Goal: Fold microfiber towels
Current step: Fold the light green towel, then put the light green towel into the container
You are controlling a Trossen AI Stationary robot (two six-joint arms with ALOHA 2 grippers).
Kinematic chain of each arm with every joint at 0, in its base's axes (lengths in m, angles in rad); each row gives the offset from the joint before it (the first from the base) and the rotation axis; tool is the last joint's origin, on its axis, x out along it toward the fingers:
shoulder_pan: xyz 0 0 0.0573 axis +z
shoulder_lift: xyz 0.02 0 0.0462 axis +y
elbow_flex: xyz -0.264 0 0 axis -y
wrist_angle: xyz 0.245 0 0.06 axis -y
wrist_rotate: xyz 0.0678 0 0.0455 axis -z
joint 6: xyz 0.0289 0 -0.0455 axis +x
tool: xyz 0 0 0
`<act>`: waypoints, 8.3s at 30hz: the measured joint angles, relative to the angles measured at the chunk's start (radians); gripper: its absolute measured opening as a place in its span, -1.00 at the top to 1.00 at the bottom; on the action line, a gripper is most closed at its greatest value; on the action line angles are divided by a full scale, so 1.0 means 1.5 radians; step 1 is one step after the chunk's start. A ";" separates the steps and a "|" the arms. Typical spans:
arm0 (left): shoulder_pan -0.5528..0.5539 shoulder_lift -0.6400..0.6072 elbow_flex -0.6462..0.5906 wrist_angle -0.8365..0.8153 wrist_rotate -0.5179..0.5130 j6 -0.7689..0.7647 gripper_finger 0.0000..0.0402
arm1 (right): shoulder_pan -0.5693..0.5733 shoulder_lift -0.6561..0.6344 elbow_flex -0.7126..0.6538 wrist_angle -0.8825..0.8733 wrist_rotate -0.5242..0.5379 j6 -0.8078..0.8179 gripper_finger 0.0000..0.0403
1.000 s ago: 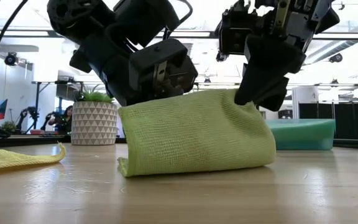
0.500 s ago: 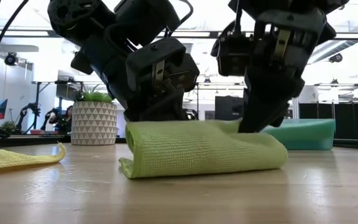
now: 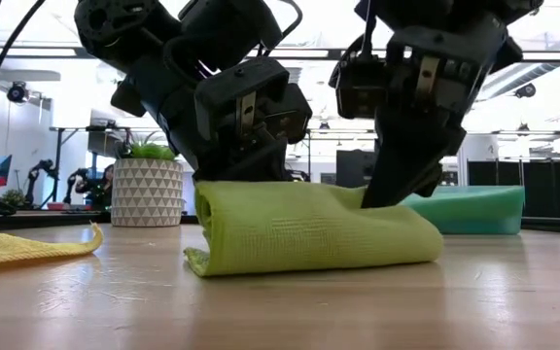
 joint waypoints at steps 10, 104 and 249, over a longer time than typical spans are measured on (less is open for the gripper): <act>0.000 0.001 -0.001 0.007 0.003 0.000 1.00 | -0.016 0.041 0.001 0.003 0.001 -0.001 0.95; -0.115 -0.093 -0.012 -0.212 -0.173 -0.136 1.00 | -0.022 -0.024 0.054 -0.122 0.055 -0.001 0.47; -0.023 0.018 -0.028 0.055 0.059 -0.104 1.00 | 0.130 0.035 -0.064 0.152 0.251 0.638 0.36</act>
